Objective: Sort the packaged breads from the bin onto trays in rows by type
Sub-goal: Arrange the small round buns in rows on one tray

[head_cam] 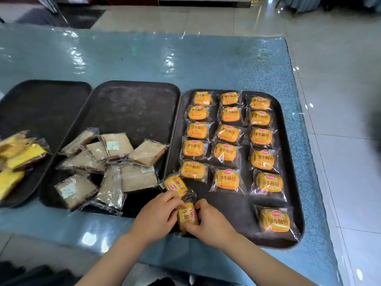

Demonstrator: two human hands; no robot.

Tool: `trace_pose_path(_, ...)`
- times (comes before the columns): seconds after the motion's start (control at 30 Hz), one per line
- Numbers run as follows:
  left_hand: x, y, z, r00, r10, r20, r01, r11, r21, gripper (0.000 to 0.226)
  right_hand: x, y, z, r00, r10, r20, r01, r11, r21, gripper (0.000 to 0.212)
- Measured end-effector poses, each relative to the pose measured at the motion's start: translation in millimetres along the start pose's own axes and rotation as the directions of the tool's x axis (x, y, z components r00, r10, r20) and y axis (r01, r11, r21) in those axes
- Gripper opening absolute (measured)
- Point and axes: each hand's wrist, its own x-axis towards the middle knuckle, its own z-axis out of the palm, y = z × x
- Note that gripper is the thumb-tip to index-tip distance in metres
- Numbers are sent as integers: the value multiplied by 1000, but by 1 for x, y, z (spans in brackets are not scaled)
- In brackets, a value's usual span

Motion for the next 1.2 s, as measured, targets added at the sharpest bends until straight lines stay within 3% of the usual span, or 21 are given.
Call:
trace_pose_path(0.17,1,3,1,1000,-20,9,20,1000,20,23,1,-7,8,999,38,-32,-38,999,-15,62)
trace_pose_path(0.53,8,13,1,997,15,71,-17,1000,17,26,-5,20,-22,1000,-21,17,18,990,140,48)
trace_pose_path(0.73,18,28,7,975,-15,220,37,995,-96,43,-26,38,-69,988,-115,99,103,987,125,41)
trace_pose_path(0.83,26,37,12,945,-73,318,168,944,-284,46,-31,46,-82,986,-123,113,105,983,149,42)
trace_pose_path(1.0,44,53,23,916,-116,384,277,875,-397,52,-35,59,-89,998,-56,33,50,987,154,39)
trace_pose_path(1.2,55,64,46,918,-144,369,317,827,-464,63,-38,67,-62,960,-22,-278,18,1000,-19,34)
